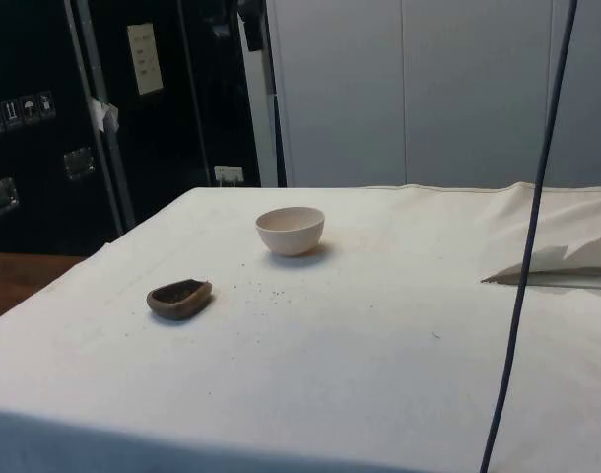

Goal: Pour the coffee beans from the cup into the bowl.

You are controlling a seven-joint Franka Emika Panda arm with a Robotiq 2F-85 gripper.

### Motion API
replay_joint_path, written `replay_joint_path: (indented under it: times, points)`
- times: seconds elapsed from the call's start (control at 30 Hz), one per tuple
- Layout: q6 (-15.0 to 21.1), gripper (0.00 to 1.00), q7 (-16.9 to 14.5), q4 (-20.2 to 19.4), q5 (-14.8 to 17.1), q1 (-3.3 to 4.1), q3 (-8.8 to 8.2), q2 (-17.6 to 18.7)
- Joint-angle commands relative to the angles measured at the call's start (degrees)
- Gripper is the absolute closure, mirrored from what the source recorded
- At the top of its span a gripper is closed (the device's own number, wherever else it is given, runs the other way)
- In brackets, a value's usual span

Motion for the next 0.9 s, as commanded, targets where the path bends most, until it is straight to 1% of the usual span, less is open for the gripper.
replay_joint_path:
  times: [0.0, 0.23, 0.27, 0.33, 0.5, 0.57, 0.6, 0.63, 0.8, 0.83, 0.87]
  points:
    - [0.11, 0.0, 0.0, 0.57, 0.06, 0.0, 0.0, 0.63]
    - [1.32, 0.0, 0.74, 2.98, 0.06, 0.06, 0.46, 3.38]
    - [1.26, 0.0, 0.46, 2.75, 0.0, 0.0, 0.46, 3.15]
    - [1.43, 0.0, 0.86, 3.27, 0.06, 0.06, 0.52, 3.72]
    - [2.01, 0.0, 2.29, 5.16, -0.11, 0.17, 1.2, 5.67]
    - [2.29, 0.0, 3.32, 5.9, -0.29, 0.23, 1.78, 6.42]
    - [2.29, 0.0, 2.86, 5.73, -0.06, 0.0, 1.89, 6.36]
    - [2.35, 0.0, 3.72, 6.13, -0.34, 0.23, 1.95, 6.65]
    - [2.92, 0.0, 5.79, 6.93, -0.57, 0.23, 2.98, 7.62]
    - [2.92, 0.0, 5.79, 6.93, -0.57, 0.23, 2.98, 7.62]
    - [3.27, 0.0, 6.53, 7.05, -0.74, 0.23, 3.38, 7.85]
